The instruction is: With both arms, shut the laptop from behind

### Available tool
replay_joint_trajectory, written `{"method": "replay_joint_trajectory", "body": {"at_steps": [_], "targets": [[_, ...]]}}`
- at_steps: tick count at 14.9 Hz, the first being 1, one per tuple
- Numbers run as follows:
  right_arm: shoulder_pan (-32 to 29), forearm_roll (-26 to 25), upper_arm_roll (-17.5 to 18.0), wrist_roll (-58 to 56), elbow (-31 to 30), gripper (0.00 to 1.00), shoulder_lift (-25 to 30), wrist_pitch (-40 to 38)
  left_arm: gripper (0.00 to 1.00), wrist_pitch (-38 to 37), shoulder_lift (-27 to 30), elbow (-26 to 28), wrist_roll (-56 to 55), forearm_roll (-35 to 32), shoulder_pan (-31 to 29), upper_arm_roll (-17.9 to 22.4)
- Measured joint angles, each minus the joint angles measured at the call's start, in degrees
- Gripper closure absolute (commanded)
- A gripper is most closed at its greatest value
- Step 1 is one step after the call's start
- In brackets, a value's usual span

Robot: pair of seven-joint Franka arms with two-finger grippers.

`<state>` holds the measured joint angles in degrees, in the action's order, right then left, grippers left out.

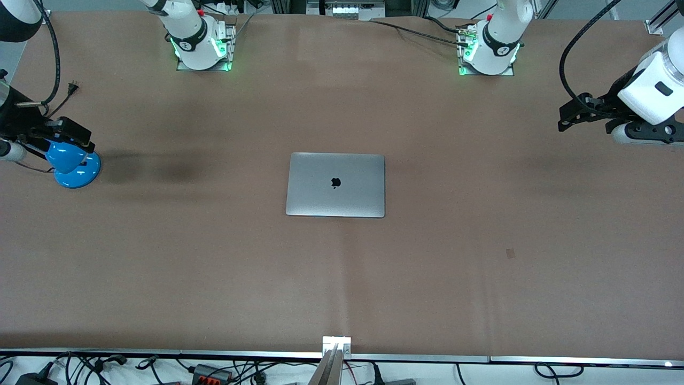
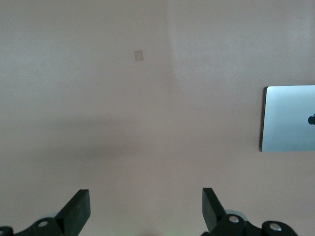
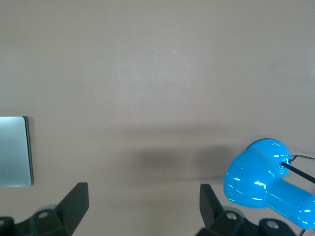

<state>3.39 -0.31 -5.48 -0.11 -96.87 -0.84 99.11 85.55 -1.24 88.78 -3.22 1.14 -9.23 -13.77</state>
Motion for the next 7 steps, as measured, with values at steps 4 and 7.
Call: {"method": "replay_joint_trajectory", "body": {"at_steps": [4, 7], "targets": [[0.0, 0.0, 0.0, 0.0, 0.0, 0.00, 0.0, -0.5, 0.00, 0.0, 0.0, 0.0, 0.0, 0.0, 0.0, 0.0], [0.0, 0.0, 0.0, -0.1, 0.0, 0.00, 0.0, -0.6, 0.00, 0.0, 0.0, 0.0, 0.0, 0.0, 0.0, 0.0]]}}
